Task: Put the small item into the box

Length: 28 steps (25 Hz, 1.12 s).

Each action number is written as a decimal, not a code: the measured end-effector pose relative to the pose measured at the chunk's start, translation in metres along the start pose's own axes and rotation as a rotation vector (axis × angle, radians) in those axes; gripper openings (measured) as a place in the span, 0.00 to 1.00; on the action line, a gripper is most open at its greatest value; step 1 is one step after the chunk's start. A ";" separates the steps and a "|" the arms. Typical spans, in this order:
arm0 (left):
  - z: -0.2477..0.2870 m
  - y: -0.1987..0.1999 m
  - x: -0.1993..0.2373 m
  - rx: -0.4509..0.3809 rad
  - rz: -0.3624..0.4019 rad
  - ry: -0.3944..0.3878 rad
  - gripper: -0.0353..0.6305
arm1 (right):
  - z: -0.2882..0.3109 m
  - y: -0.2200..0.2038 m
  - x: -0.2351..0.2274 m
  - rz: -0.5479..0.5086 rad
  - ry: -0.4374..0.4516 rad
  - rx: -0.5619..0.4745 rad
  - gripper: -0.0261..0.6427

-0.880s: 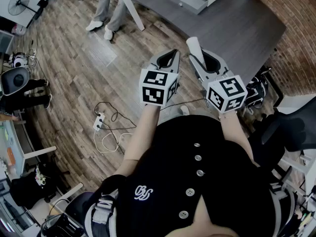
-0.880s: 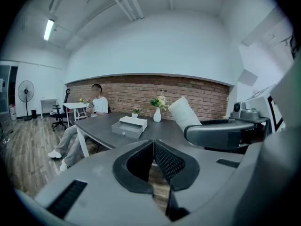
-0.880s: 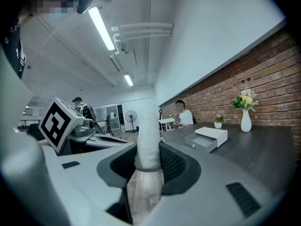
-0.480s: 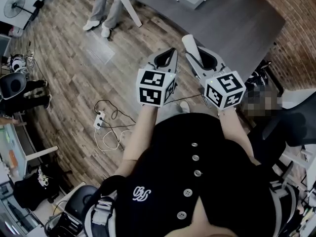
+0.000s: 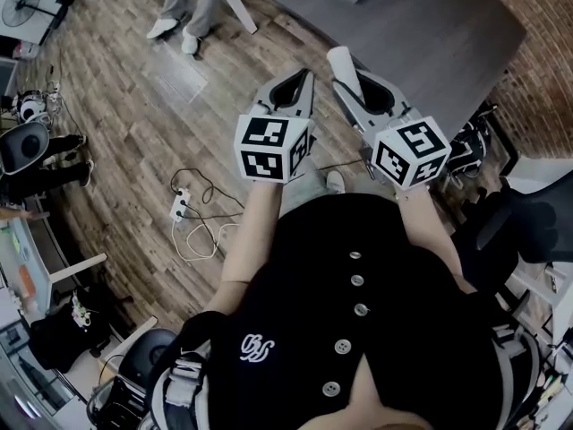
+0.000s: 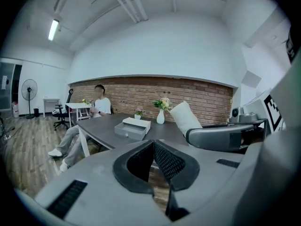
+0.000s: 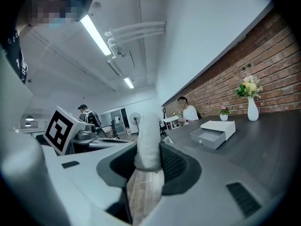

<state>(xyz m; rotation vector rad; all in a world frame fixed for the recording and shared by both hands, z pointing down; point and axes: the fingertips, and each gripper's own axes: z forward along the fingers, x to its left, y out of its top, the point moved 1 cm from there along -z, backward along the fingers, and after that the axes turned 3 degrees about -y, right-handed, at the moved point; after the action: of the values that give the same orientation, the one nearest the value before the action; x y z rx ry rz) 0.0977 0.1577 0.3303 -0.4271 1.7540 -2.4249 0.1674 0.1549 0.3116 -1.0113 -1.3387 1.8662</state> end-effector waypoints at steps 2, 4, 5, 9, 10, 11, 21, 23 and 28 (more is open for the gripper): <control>0.006 -0.003 0.005 0.002 -0.010 0.009 0.07 | 0.006 -0.004 -0.008 0.017 0.007 0.009 0.24; 0.015 -0.005 0.013 0.005 -0.026 0.014 0.07 | 0.013 -0.005 -0.018 0.027 0.003 0.012 0.24; 0.020 -0.006 0.018 0.009 -0.033 0.014 0.07 | 0.018 -0.005 -0.022 0.026 0.001 0.016 0.24; 0.047 -0.002 0.043 0.025 -0.037 0.005 0.07 | 0.038 -0.005 -0.044 0.012 -0.021 0.041 0.24; 0.056 0.002 0.051 0.023 -0.033 0.001 0.07 | 0.046 -0.002 -0.054 0.008 -0.034 0.039 0.24; 0.067 0.007 0.061 0.021 -0.029 -0.005 0.07 | 0.056 0.001 -0.064 0.008 -0.051 0.033 0.24; 0.173 0.055 0.206 0.058 0.023 -0.170 0.07 | 0.211 0.036 -0.137 0.068 -0.242 -0.034 0.24; 0.192 0.070 0.234 0.061 0.044 -0.212 0.07 | 0.244 0.048 -0.148 0.087 -0.273 -0.061 0.24; 0.240 0.093 0.270 0.097 0.094 -0.378 0.07 | 0.301 0.071 -0.165 0.093 -0.386 -0.095 0.24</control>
<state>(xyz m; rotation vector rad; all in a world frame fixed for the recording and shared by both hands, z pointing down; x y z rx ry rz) -0.0955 -0.1603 0.3548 -0.7195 1.4580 -2.1765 -0.0091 -0.1465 0.3391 -0.7950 -1.6368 2.1637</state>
